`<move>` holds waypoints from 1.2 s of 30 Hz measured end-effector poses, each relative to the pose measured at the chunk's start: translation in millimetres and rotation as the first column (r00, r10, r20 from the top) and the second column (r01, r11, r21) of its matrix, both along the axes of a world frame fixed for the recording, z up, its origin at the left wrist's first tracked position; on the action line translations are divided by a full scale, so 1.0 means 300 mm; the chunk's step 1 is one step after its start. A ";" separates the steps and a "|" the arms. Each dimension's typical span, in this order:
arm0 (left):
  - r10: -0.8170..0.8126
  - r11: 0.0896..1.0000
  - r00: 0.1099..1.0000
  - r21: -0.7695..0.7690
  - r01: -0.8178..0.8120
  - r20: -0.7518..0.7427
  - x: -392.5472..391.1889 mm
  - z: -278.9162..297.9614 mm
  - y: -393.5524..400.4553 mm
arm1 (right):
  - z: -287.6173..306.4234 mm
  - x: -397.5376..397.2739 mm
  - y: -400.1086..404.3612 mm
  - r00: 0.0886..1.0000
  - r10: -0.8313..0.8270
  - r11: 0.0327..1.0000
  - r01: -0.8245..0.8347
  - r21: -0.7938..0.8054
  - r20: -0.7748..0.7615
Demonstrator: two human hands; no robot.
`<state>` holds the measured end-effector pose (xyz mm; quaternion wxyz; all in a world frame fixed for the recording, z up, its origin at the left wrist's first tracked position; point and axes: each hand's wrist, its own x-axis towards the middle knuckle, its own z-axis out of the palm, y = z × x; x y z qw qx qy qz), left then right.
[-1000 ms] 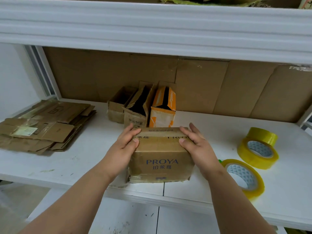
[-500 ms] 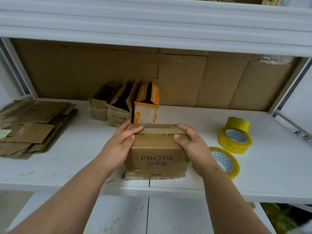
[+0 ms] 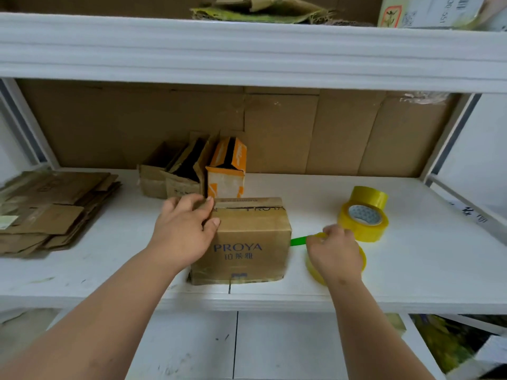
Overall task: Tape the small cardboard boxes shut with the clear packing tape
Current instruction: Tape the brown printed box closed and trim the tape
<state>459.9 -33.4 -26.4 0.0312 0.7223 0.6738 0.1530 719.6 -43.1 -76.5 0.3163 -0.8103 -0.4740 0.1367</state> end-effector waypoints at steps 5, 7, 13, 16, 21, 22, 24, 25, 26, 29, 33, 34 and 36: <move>-0.004 0.992 1.000 0.124 0.006 -0.017 0.037 -0.022 -0.019 | -0.077 0.026 -0.055 0.882 0.244 0.912 -0.068 -0.404 0.403; 0.011 0.994 0.999 0.110 -0.007 -0.031 0.046 -0.016 -0.026 | -0.082 0.032 -0.061 0.867 0.245 0.923 -0.071 -0.379 0.434; 0.033 0.985 0.989 0.170 -0.008 -0.143 0.072 0.014 -0.035 | -0.011 0.080 -0.068 0.980 0.186 0.981 -0.189 -0.049 -0.069; 0.007 0.995 0.996 0.099 0.002 -0.088 0.094 0.027 -0.018 | 0.079 0.061 -0.095 0.924 0.295 0.950 -0.256 0.179 -0.244; -0.019 0.999 0.999 0.028 0.018 0.043 0.092 0.061 -0.027 | 0.232 0.004 -0.127 0.842 0.493 0.849 -0.410 0.334 -0.220; -0.023 1.000 0.995 0.018 0.021 0.092 0.092 0.073 -0.033 | 0.253 -0.012 -0.132 0.822 0.531 0.824 -0.446 0.349 -0.204; -0.031 0.999 0.970 -0.029 0.040 0.242 0.087 0.091 -0.042 | 0.282 -0.045 -0.139 0.784 0.602 0.773 -0.523 0.358 -0.154; -0.034 0.996 0.938 -0.071 0.062 0.345 0.082 0.096 -0.046 | 0.290 -0.062 -0.142 0.764 0.633 0.748 -0.559 0.358 -0.129; -0.033 0.990 0.890 -0.110 0.093 0.454 0.077 0.100 -0.050 | 0.293 -0.077 -0.140 0.746 0.657 0.726 -0.587 0.360 -0.108; -0.016 0.973 0.691 -0.148 0.178 0.723 0.052 0.106 -0.058 | 0.286 -0.116 -0.127 0.705 0.709 0.660 -0.658 0.361 -0.010; -0.047 0.978 0.482 -0.058 0.202 0.875 0.037 0.108 -0.064 | 0.245 -0.164 -0.092 0.673 0.728 0.614 -0.724 0.314 0.129; -0.069 0.977 0.450 -0.032 0.213 0.891 0.038 0.110 -0.068 | 0.235 -0.171 -0.083 0.668 0.727 0.609 -0.734 0.301 0.157; -0.116 0.970 0.407 0.015 0.244 0.906 0.038 0.113 -0.072 | 0.222 -0.179 -0.068 0.659 0.722 0.601 -0.748 0.282 0.210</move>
